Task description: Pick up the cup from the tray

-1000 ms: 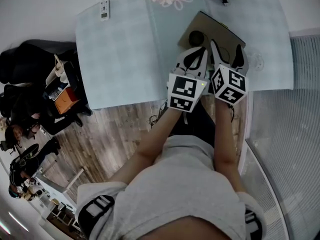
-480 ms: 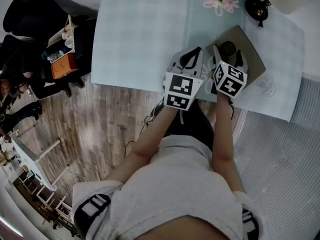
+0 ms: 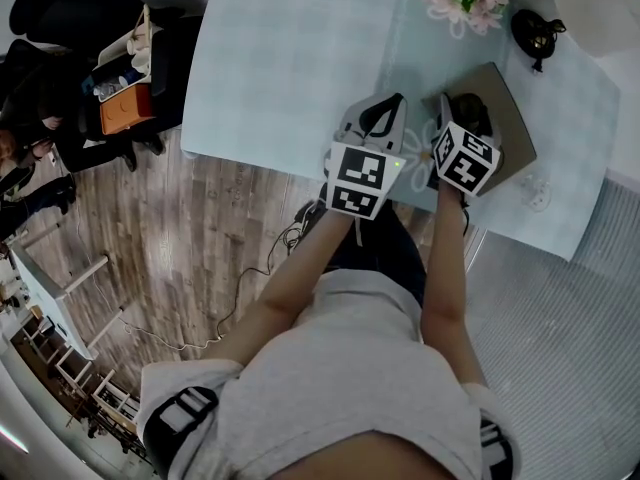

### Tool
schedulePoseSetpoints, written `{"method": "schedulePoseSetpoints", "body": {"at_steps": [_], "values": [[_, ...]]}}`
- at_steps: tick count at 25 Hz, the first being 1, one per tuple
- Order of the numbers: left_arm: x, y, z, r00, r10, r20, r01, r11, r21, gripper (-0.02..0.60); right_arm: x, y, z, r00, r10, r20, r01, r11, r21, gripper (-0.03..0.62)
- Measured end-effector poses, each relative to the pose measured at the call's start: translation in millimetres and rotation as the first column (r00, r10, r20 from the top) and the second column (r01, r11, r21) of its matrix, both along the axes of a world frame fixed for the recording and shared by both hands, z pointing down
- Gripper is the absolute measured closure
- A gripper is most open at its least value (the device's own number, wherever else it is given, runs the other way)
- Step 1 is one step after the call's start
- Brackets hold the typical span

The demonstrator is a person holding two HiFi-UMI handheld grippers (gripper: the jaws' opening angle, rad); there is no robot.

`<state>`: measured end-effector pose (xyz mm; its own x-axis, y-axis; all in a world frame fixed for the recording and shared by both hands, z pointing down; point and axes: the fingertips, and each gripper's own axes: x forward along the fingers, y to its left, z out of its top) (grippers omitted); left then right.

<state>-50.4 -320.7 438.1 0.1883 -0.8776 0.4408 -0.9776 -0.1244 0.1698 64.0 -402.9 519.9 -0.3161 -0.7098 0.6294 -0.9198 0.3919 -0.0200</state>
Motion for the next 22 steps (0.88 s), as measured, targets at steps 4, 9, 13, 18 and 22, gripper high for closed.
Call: {"method": "schedulePoseSetpoints", "body": {"at_steps": [4,9,13,18,22], "values": [[0,0,2,1.000,0.001,-0.001,-0.001,1.000,-0.003,0.577,5,-2,-1,1.000,0.007,-0.028,-0.006,1.000,0.027,0.321],[0,-2,2,1.000,-0.001,-0.006,0.001,1.000,-0.008,0.577,5,-2,-2,1.000,0.003,-0.029,-0.003,1.000,0.030,0.321],[-3,-3,1,1.000,-0.010,-0.005,0.010,1.000,0.000,0.577,-6,-4,-19,1.000,-0.009,0.007,0.008,0.998,0.069,0.322],[-14,0,-3,0.999,-0.045,-0.002,0.045,0.999,0.010,0.577,-48,-5,-42,0.993,-0.108,0.053,0.101,0.988,0.113,0.322],[-34,6,-5,0.996,-0.094,0.002,0.094,0.995,0.016,0.577,-87,3,-45,0.979,-0.192,0.063,0.184,0.976,0.117,0.322]]}}
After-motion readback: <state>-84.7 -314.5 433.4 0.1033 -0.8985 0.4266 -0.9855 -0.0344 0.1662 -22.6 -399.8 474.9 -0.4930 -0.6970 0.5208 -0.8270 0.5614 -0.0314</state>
